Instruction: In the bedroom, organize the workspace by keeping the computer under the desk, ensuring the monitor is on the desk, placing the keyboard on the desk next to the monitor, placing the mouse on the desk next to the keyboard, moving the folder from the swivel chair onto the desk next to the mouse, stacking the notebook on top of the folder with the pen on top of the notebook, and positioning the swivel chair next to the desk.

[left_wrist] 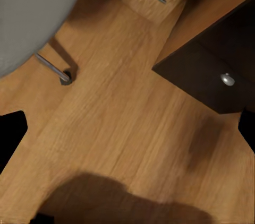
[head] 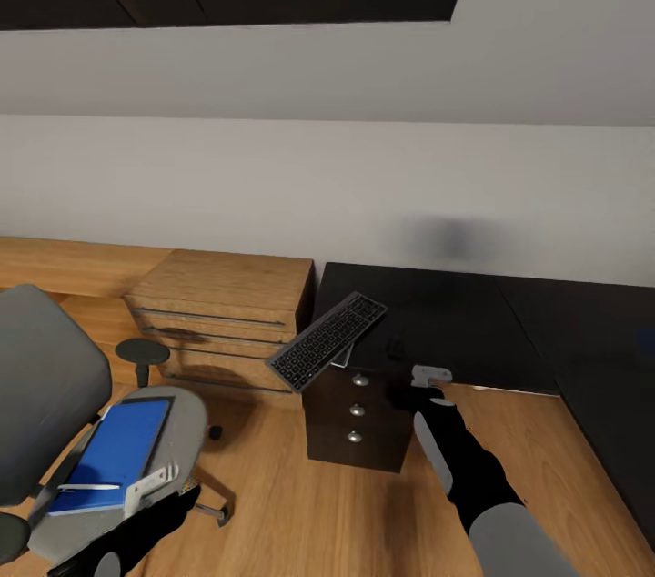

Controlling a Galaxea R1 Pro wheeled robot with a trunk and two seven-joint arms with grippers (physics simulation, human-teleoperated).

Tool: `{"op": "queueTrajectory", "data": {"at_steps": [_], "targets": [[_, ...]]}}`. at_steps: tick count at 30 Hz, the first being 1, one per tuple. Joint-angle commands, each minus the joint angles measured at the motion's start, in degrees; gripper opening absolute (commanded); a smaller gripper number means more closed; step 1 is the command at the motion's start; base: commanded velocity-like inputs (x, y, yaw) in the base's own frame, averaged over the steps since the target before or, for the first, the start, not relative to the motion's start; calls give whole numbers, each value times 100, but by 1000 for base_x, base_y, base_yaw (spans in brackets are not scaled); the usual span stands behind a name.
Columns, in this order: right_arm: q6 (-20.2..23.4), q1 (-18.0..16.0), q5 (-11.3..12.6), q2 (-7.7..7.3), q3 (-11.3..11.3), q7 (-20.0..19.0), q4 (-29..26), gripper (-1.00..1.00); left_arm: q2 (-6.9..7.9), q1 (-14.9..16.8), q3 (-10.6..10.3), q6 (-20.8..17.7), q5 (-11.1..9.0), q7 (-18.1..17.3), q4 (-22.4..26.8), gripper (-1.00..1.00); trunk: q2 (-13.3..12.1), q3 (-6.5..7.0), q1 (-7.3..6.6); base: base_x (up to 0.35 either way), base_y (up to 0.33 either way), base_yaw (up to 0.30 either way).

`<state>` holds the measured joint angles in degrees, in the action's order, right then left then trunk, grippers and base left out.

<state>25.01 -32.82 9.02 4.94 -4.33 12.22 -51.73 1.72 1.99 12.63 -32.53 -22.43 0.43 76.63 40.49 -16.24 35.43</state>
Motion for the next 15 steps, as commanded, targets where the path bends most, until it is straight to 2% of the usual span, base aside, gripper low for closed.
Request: {"op": "queueTrajectory", "data": {"at_steps": [1,2,3,5,6,9,10,15], "targets": [[17,33,58,19,-19,56,-7,100,-1,4,4,-34,-21,2,-72,100,7,-8,1,-5,0,0],[14,75,56,41,-20,57,-6,100,-2,4,-2,-32,-2,0,-147,100,7,-8,1,-4,0,0],[7,328,50,136,-23,62,-11,100,-2,4,-182,-5,80,-11,-521,100,7,-8,1,-1,0,0],[5,436,47,162,-23,62,-12,100,6,4,-358,18,97,-14,-699,100,7,-8,1,0,0,0],[-207,897,30,180,-24,83,-12,100,20,4,-577,56,121,-22,-1123,100,7,-6,1,0,0,-23],[-425,1065,25,182,-24,109,-12,100,25,4,-593,60,123,-24,-1204,100,7,7,1,0,0,-82],[-715,1307,15,176,-23,115,1,100,27,4,-615,62,167,-25,-1395,100,7,14,1,0,0,-166],[-994,1504,-10,174,-24,112,213,100,30,4,-695,108,261,-26,-1798,100,7,47,1,0,0,-180]]}}
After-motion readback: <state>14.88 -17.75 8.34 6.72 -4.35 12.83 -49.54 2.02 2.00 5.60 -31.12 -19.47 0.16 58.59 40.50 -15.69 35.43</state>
